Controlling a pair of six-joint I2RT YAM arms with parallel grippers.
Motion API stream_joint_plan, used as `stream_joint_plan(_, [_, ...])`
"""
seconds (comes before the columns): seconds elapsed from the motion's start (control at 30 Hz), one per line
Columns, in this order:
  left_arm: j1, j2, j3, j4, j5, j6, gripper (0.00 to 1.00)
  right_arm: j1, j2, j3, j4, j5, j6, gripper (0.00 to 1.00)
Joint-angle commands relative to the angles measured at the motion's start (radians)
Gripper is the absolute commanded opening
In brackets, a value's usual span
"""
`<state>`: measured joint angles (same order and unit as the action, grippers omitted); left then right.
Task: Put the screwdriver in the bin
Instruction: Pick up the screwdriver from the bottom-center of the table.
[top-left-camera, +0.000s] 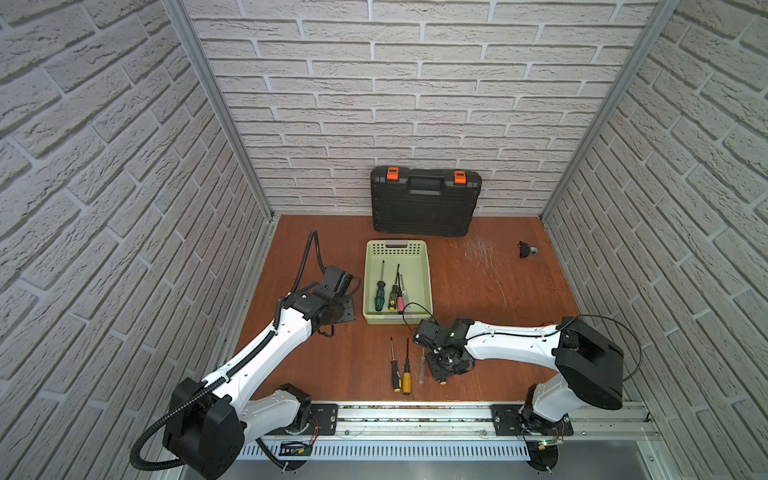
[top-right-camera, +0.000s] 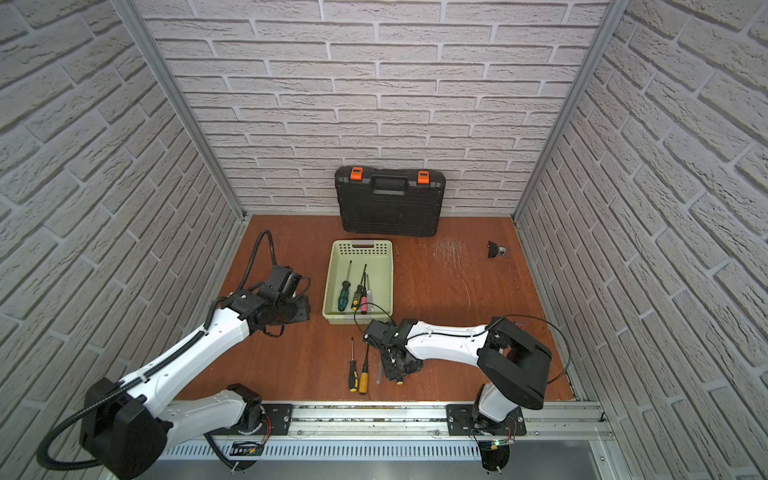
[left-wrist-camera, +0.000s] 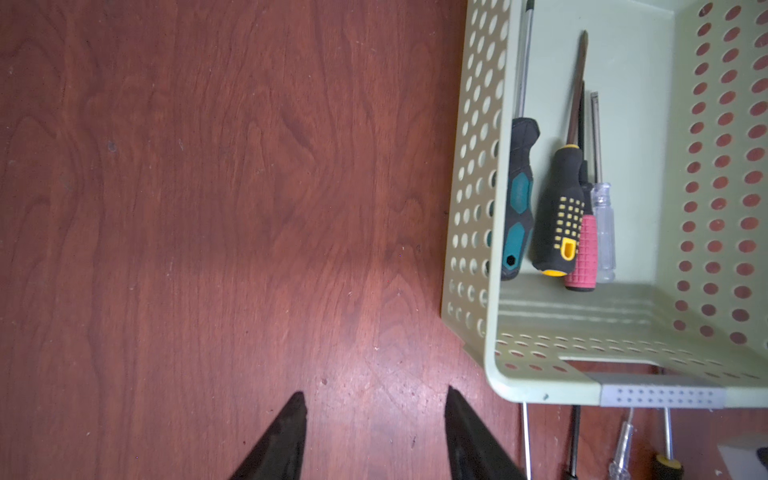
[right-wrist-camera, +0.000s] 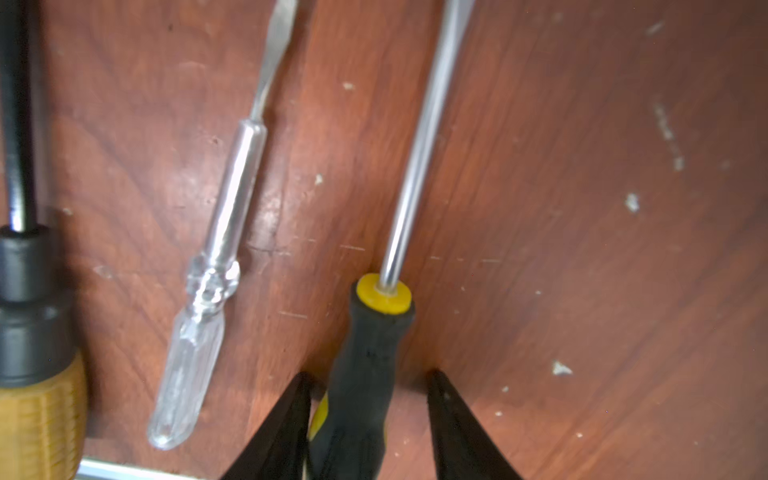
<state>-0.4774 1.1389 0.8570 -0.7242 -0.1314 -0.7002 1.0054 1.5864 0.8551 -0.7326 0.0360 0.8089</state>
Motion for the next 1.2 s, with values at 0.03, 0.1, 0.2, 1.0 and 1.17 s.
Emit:
stream_joint_plan(0.03, [0.012,-0.01,0.005,0.016,-0.015,0.006,0.55,0.007,0.036,-0.02,0.064,-0.036,0.015,0.43])
stream_joint_plan(0.1, [0.014,-0.01,0.008,0.014,-0.016,0.011,0.55,0.009,0.044,-0.024,0.073,-0.043,0.016,0.38])
stream_joint_plan(0.2, [0.021,-0.01,0.017,0.008,-0.017,0.019,0.54,0.012,0.047,-0.033,0.077,-0.051,0.019,0.26])
stream_joint_plan(1.0, [0.057,-0.012,0.127,-0.04,-0.046,-0.005,0.54,-0.053,-0.189,0.521,-0.258,-0.028,-0.204,0.06])
stream_joint_plan(1.17, [0.057,-0.04,0.124,-0.078,-0.049,-0.008,0.54,-0.191,-0.023,0.635,-0.047,-0.094,-0.252,0.05])
